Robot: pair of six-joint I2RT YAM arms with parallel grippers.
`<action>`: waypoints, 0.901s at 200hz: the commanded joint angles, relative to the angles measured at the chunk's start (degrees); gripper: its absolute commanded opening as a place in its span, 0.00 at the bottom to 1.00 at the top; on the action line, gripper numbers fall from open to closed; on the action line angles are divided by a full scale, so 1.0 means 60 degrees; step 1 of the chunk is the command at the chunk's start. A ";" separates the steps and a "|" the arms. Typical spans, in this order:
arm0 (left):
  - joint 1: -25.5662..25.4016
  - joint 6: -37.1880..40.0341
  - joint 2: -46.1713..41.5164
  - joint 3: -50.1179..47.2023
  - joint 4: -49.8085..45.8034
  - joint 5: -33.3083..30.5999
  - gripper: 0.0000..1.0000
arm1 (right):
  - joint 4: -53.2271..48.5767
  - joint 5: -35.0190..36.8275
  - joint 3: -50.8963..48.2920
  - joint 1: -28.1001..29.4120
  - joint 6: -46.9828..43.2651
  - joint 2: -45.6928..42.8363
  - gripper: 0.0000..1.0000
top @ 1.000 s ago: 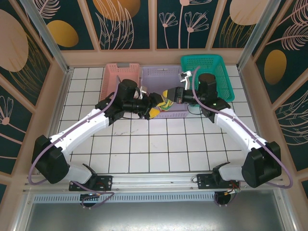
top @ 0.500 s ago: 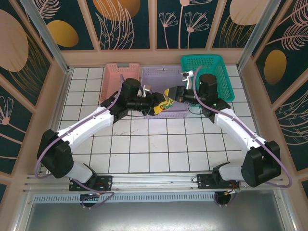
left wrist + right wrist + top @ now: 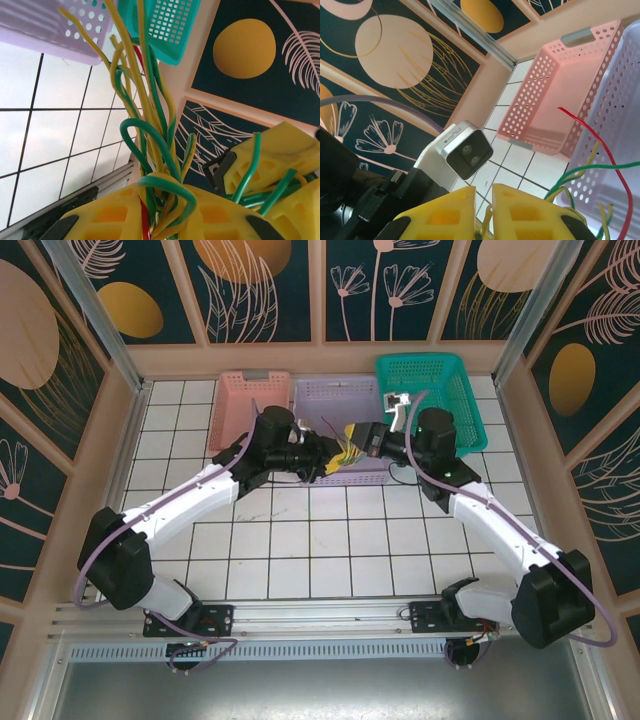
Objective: Untangle the cables
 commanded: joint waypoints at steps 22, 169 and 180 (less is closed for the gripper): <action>0.0063 -0.1952 -0.0210 -0.0762 0.0770 -0.1594 0.00 | 0.0369 0.2144 -0.0313 0.2153 -0.1396 -0.1271 0.00; 0.0281 -0.4131 -0.1310 -0.1752 0.1453 -0.2267 0.06 | 0.3408 0.8438 -0.3128 0.5936 -0.2080 -0.2625 0.00; 0.0284 -0.3831 -0.1457 -0.1540 0.1085 -0.2190 0.30 | 0.3120 0.7302 -0.2912 0.4933 -0.1576 -0.2760 0.00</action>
